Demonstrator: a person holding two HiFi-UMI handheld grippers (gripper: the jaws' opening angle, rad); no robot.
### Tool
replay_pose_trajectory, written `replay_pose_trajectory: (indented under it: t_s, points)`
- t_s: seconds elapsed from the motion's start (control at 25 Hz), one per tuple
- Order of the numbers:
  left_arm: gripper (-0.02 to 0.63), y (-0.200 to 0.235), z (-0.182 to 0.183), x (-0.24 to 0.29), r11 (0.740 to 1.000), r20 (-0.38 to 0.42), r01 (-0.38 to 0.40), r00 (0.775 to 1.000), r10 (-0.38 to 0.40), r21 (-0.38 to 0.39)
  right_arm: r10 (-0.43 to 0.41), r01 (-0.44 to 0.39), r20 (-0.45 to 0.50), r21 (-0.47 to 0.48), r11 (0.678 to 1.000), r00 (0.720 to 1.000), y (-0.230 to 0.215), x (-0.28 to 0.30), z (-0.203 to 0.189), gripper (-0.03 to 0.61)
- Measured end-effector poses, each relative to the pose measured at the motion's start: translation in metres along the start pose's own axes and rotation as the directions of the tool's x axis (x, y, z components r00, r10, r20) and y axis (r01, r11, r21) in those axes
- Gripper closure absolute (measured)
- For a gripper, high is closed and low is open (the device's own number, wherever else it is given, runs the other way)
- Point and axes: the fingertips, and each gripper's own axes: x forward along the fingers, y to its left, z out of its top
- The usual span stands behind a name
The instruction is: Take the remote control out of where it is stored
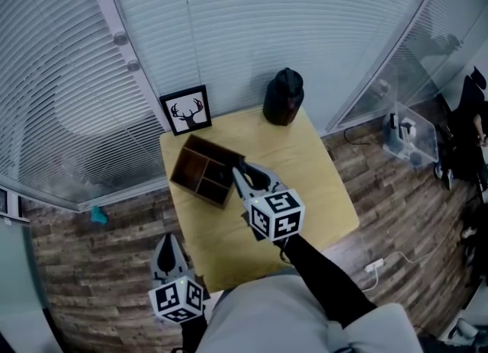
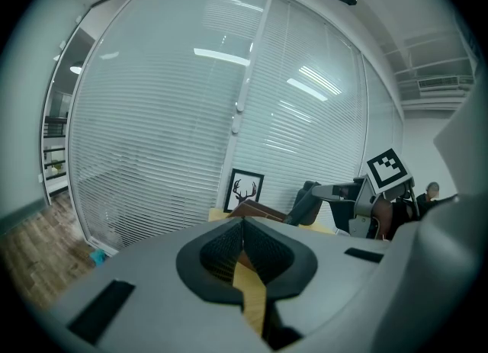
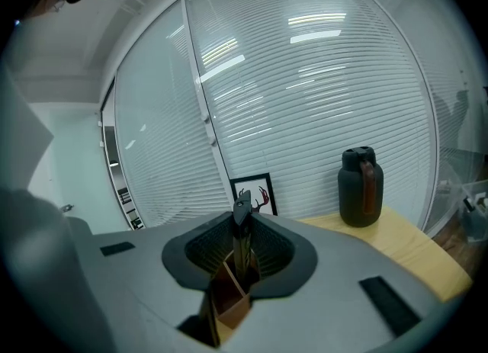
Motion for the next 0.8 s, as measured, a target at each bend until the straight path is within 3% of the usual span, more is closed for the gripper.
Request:
replay_pose_trajectory:
  t_s: [0.8]
  points:
    - [0.604, -0.0008, 0.0027, -0.0003, 1.0, 0.007, 0.011, 1.0, -0.011, -0.003, 0.004, -0.003, 0.017, -0.027, 1.0, 1.0, 0.0007, -0.0043, 0.0091, 0.505]
